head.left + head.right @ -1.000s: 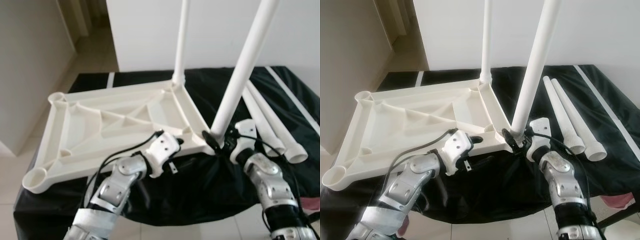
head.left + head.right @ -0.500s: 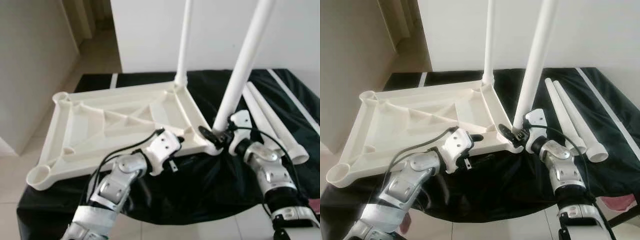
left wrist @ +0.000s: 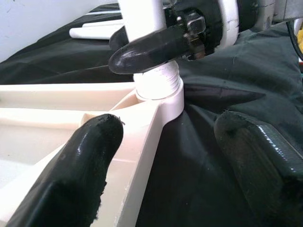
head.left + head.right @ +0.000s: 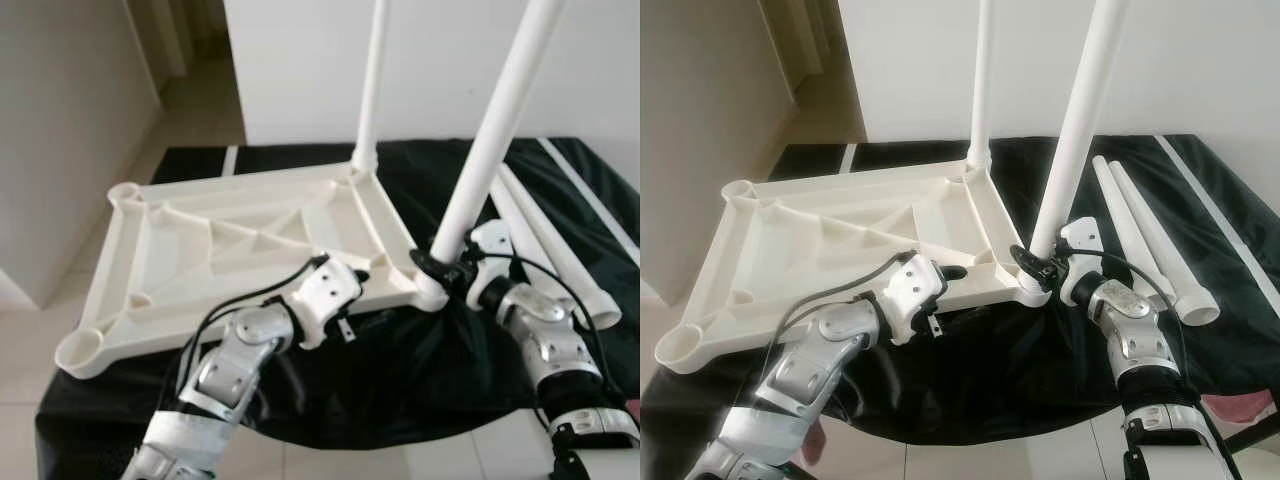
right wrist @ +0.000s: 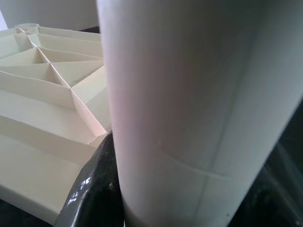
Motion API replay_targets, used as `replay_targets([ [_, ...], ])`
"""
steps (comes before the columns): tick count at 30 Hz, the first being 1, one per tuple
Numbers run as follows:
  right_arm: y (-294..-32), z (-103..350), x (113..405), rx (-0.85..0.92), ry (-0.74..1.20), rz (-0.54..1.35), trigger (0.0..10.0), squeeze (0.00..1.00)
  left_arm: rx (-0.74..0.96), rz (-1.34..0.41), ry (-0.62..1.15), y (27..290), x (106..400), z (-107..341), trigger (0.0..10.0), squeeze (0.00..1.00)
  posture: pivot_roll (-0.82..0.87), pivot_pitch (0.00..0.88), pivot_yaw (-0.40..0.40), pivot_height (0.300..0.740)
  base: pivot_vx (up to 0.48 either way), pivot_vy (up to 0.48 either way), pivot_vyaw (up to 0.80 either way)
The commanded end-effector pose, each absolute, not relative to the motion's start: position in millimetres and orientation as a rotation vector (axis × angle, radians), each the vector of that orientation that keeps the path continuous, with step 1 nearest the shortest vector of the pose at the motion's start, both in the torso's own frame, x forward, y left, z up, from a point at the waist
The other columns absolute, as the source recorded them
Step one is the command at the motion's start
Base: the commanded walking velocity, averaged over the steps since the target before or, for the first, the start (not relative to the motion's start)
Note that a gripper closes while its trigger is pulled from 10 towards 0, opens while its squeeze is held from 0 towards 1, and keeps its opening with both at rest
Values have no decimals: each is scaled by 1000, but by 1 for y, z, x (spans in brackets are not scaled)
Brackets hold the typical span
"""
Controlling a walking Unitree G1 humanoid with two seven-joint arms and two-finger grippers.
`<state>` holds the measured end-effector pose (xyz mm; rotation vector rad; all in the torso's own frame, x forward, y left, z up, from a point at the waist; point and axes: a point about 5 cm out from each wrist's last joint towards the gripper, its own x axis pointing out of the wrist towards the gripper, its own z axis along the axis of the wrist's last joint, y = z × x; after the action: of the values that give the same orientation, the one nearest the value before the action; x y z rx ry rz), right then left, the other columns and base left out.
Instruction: Building children table
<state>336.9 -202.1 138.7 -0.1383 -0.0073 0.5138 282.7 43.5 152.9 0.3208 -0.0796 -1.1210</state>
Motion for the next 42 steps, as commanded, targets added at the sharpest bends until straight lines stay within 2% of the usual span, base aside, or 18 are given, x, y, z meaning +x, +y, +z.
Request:
replay_targets([
  [1, -211, 119, 335, -179, 105, 427, 10000, 0, 319, -1120, -76, 43, 284, 153, 10000, 0, -34, 0, 13, 740, 0, 0, 0],
  [6, -211, 113, 335, -211, 129, 352, 10000, 0, 317, -1119, -78, 43, 284, 154, 10000, 0, -34, 0, 10, 740, 0, 0, 0],
  [8, -206, 108, 336, -158, 132, 234, 10000, 0, 315, -1112, -76, 43, 285, 153, 10000, 0, -38, 0, 10, 740, 0, 0, 0],
  [18, -191, 103, 334, -67, 132, 65, 10000, 0, 311, -1113, -72, 44, 284, 153, 10000, 0, -43, 0, 13, 740, 0, 0, 0],
  [24, -172, 100, 328, -3, 114, -90, 10000, 0, 307, -1110, -74, 43, 284, 154, 10000, 0, -39, 0, 8, 740, 0, 0, 0],
  [25, -167, 99, 327, 57, 125, -221, 10000, 0, 307, -1109, -75, 43, 284, 154, 10000, 0, -36, 0, 5, 740, 0, 0, 0],
  [27, -164, 97, 325, 104, 143, -308, 10000, 0, 306, -1109, -75, 43, 284, 154, 10000, 0, -36, 0, 6, 740, 0, 0, 0],
  [33, -151, 97, 325, 150, 156, -316, 10000, 0, 299, -1109, -75, 42, 284, 154, 10000, 0, -36, 0, 6, 740, 0, 0, 0],
  [42, -148, 98, 323, 138, 156, -312, 10000, 0, 295, -1112, -73, 42, 282, 153, 10000, 0, -35, 0, 3, 740, 0, 0, 0],
])
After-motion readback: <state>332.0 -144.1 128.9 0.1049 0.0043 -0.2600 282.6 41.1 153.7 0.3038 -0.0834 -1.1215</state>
